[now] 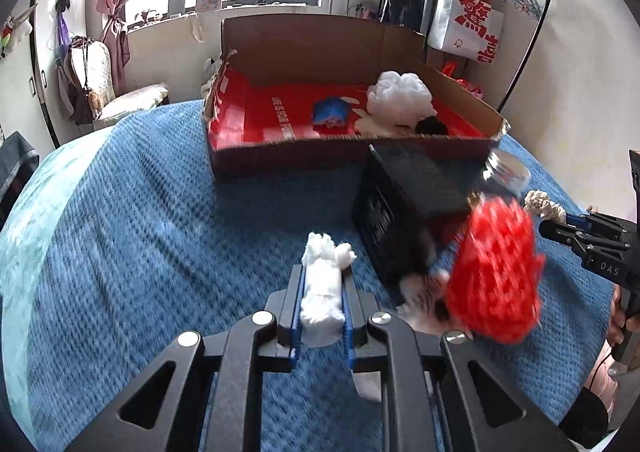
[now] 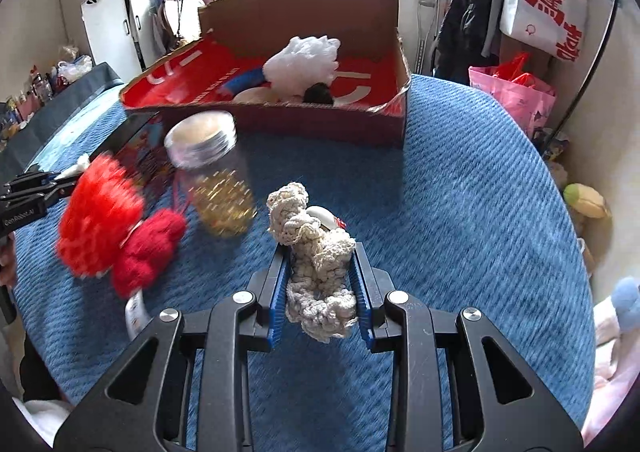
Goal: Organize soft objects
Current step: 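Carry the rope toy and white tissue into the red box with both tools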
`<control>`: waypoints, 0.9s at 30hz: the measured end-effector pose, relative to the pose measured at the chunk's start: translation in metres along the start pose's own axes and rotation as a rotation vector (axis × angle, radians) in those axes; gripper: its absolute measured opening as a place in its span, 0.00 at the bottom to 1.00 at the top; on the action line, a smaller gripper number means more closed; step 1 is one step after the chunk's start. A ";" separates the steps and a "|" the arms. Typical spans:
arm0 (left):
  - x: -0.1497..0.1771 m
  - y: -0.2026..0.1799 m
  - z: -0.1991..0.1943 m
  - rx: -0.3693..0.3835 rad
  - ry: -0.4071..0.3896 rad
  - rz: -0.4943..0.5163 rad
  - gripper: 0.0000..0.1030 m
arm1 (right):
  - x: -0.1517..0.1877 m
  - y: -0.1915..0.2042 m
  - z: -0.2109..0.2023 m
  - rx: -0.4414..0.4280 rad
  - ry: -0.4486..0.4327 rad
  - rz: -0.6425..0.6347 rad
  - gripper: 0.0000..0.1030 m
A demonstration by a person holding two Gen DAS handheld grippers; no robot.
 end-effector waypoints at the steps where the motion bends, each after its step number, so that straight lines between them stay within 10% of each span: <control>1: -0.004 0.000 0.002 0.002 0.001 0.001 0.16 | -0.005 -0.003 0.003 0.001 0.001 -0.002 0.27; 27: -0.107 -0.015 0.048 0.105 0.003 0.084 0.16 | -0.149 0.028 0.082 -0.277 0.110 -0.203 0.27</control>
Point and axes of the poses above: each gripper's, at about its wrist camera, not at the fingertips, and z roughly the way its jaws point, y to its left, x to its underside, the point moved 6 cm from there along z, roughly the way its jaws point, and after that the axes turned 14 degrees about -x, right-handed, at the moved point
